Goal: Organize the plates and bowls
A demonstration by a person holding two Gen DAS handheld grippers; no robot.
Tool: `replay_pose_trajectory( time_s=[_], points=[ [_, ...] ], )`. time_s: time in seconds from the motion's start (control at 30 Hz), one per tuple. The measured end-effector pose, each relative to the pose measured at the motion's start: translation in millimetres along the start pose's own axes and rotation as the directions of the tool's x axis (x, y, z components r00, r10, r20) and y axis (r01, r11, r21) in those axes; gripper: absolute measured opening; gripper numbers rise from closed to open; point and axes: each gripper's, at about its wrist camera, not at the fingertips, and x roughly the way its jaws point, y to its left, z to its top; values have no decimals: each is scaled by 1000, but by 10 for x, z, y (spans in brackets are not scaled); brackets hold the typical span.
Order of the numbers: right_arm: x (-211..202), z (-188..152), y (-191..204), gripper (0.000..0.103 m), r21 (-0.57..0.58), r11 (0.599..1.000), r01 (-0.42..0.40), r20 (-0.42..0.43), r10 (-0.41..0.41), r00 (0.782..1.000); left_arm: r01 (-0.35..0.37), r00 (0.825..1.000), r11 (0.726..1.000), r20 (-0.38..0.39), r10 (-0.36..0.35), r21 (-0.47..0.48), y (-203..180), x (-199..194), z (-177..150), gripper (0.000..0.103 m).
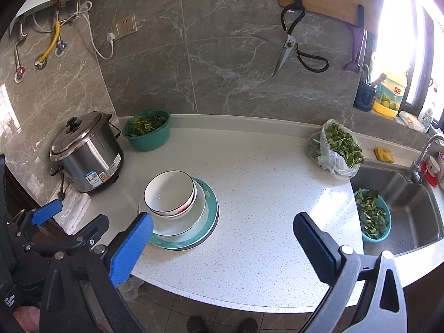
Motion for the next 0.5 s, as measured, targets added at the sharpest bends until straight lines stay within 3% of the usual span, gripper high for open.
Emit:
replay_pose_trajectory(
  time_s=[0.5],
  points=[
    [-38, 2, -2, 103, -12, 1000, 6, -3, -6, 1000, 1, 1000, 1000, 9, -1, 3, -99, -124, 9, 103]
  ],
)
